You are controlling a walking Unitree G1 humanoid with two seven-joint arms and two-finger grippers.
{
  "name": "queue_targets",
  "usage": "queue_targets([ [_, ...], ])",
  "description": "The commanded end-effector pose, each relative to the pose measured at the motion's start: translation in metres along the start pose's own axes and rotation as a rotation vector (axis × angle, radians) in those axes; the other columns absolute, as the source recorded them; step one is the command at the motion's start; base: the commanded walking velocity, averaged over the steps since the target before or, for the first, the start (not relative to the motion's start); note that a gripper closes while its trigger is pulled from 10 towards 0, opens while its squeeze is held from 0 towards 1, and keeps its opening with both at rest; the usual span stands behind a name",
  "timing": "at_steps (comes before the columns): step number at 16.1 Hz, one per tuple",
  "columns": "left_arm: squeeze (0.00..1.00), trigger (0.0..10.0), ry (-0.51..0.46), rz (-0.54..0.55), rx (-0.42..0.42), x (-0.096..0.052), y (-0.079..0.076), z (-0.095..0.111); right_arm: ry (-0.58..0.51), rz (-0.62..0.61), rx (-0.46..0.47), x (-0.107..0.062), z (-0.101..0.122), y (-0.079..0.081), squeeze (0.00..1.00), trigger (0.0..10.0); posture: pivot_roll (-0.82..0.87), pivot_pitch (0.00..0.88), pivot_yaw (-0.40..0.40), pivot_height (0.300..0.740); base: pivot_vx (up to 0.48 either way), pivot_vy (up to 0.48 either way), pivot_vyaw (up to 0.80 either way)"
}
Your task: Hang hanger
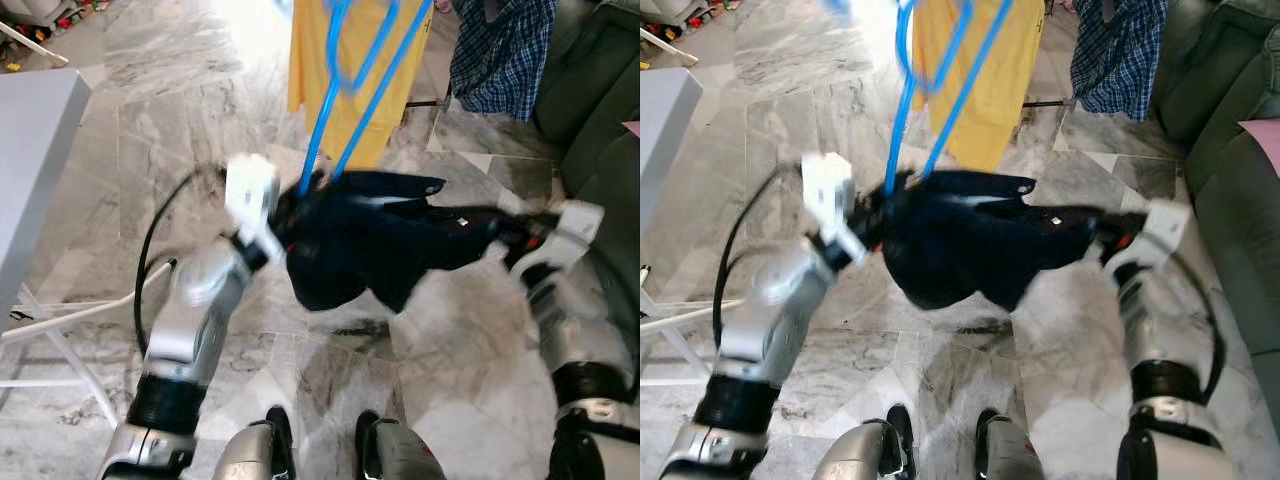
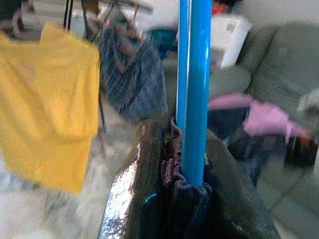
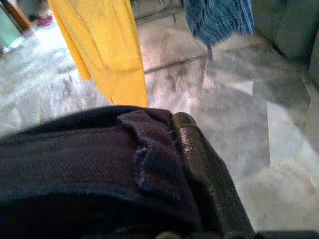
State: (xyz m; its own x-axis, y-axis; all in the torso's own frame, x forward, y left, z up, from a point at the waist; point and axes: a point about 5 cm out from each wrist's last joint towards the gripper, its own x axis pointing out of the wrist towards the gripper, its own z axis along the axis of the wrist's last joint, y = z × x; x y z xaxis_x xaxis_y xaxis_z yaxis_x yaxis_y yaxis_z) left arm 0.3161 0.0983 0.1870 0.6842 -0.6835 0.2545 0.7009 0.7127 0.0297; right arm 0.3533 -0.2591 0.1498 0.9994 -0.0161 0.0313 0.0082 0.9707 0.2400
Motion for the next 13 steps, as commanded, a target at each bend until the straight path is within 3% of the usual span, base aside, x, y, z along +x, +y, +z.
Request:
queue_targets([
  [1, 0.0, 0.0, 0.006, 0.011, 0.035, -0.012, 0.004, -0.007, -0.029, -0.044, 0.022, 0.0, 0.016, -0.007, 0.0, 0.0, -0.09, 0.28, 0.028, 0.74, 0.0, 0.0, 0.0],
  [5, 0.0, 0.0, 0.11, -0.059, 0.014, -0.036, -0.006, -0.048, 0.011, -0.012, 0.012, 0.015, 0.032, 0.02, 0.0, 0.0, -0.11, 0.288, 0.022, 0.74, 0.0, 0.0, 0.0],
  [8, 0.0, 0.0, 0.111, -0.136, 0.025, -0.047, -0.015, -0.057, 0.117, -0.029, 0.004, 0.023, 0.017, 0.029, 0.0, 0.0, -0.11, 0.292, 0.02, 0.74, 0.0, 0.0, 0.0],
  [10, 0.0, 0.0, 0.101, -0.154, 0.003, -0.048, -0.017, -0.059, 0.173, -0.065, 0.061, 0.024, 0.004, 0.029, 0.0, 0.0, -0.12, 0.29, 0.02, 0.74, 0.0, 0.0, 0.0],
  [13, 0.0, 0.0, 0.107, -0.241, -0.051, -0.054, -0.024, -0.062, 0.245, -0.216, 0.179, 0.023, -0.01, 0.011, 0.0, 0.0, -0.12, 0.29, 0.019, 0.74, 0.0, 0.0, 0.0],
])
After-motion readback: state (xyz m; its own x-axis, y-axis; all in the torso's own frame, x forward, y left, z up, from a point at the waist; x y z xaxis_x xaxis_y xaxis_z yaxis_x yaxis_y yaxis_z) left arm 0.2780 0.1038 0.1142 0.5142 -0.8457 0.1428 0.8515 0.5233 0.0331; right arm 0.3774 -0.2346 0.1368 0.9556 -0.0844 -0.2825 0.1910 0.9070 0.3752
